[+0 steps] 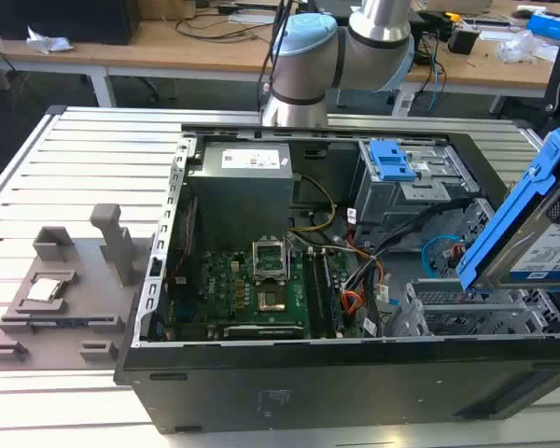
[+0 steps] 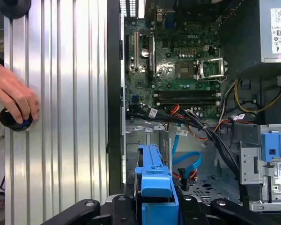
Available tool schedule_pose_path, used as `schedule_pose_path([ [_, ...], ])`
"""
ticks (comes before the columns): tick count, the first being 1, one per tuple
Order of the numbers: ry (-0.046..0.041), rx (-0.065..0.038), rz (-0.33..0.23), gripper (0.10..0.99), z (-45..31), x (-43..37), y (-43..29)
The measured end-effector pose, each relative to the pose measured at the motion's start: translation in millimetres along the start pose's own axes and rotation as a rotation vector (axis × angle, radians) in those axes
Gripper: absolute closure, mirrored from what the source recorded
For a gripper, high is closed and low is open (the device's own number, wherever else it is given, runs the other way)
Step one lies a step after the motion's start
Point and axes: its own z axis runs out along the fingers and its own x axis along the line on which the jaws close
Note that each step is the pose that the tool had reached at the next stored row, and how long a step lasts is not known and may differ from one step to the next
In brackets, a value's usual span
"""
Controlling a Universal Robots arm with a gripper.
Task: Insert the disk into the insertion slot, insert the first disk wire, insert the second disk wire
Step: 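Insert the disk into the insertion slot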
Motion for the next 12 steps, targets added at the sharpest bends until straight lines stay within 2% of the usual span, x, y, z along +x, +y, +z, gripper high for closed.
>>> schedule_pose_path([
  [4,0.0001,0.0,0.0,0.718,10.1,0.0,0.0],
  [9,0.0001,0.0,0.0,0.718,17.1,-0.1,-0.2],
  [12,0.0001,0.0,0.0,0.718,25.1,-0.1,-0.3],
])
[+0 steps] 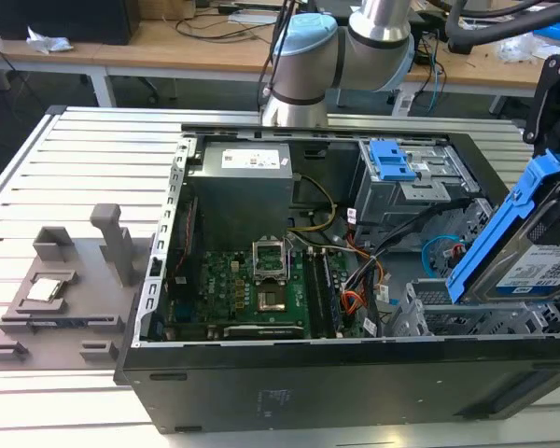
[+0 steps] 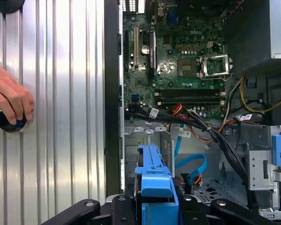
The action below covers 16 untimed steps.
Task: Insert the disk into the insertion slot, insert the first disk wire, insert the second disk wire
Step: 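Insert the disk into the insertion slot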
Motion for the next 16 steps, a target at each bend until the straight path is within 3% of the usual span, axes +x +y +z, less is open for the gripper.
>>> schedule_pose_path([
  [5,0.0,0.0,0.0,0.718,8.0,0.0,-0.3],
  [16,-0.0001,0.0,0.0,0.718,17.5,-0.1,-0.7],
])
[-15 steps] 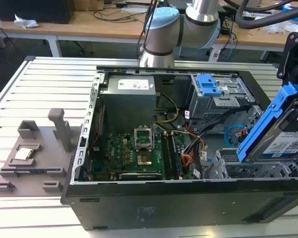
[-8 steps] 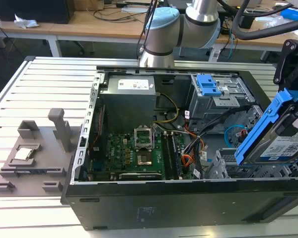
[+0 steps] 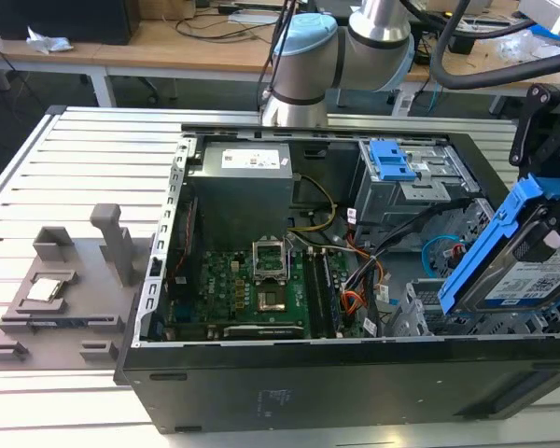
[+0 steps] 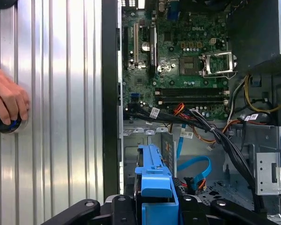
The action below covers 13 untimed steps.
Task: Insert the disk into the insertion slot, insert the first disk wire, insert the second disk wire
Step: 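Insert the disk into the insertion slot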
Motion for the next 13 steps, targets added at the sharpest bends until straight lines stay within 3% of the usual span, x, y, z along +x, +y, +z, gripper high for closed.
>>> schedule_pose_path([
  [6,0.0001,0.0,0.0,0.718,9.9,-0.1,-0.4],
  [10,-0.0007,0.002,0.0,0.718,8.9,-0.1,0.2],
  [13,-0.0003,0.008,0.0,0.718,1.0,-0.1,3.9],
])
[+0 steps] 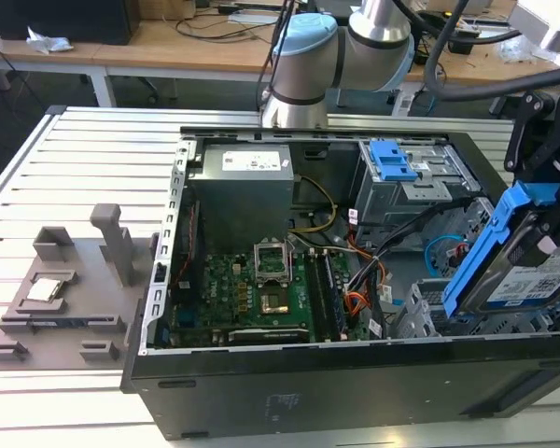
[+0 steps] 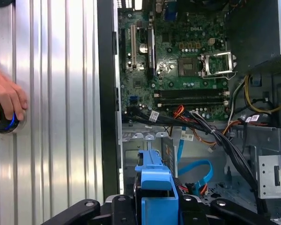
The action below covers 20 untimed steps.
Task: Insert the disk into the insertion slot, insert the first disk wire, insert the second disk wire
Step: 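Insert the disk into the insertion slot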
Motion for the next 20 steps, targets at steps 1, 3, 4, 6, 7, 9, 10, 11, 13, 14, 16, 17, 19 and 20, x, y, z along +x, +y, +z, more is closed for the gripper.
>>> schedule_pose_path([
  [1,-0.0008,0.001,0.0,0.718,0.0,0.1,5.5],
  [3,-0.0015,0.001,0.0,0.718,0.1,-2.0,15.5],
  [4,-0.0014,0.001,0.0,0.718,0.1,-3.9,15.6],
  [6,-0.0017,0.001,0.0,0.718,0.3,-12.1,15.8],
  [7,-0.0014,0.001,0.0,0.718,0.1,-14.7,15.8],
  [9,-0.0017,0.001,0.0,0.718,0.9,-19.7,15.9],
  [10,-0.0015,0.001,0.0,0.718,2.9,-19.8,15.8],
  [11,-0.0015,0.001,0.0,0.718,3.9,-19.8,15.8],
  [13,-0.0012,0.001,0.0,0.718,6.5,-19.9,15.7],
  [14,-0.0019,0.001,0.0,0.718,8.1,-20.1,15.7],
  [16,-0.0019,0.001,0.0,0.718,9.4,-20.3,15.6],
  [17,-0.0018,0.001,0.0,0.718,10.0,-20.4,15.6],
  [19,-0.0019,0.001,0.0,0.718,11.6,-20.4,15.6],
  [20,-0.0018,0.001,0.0,0.718,12.5,-20.4,15.5],
])
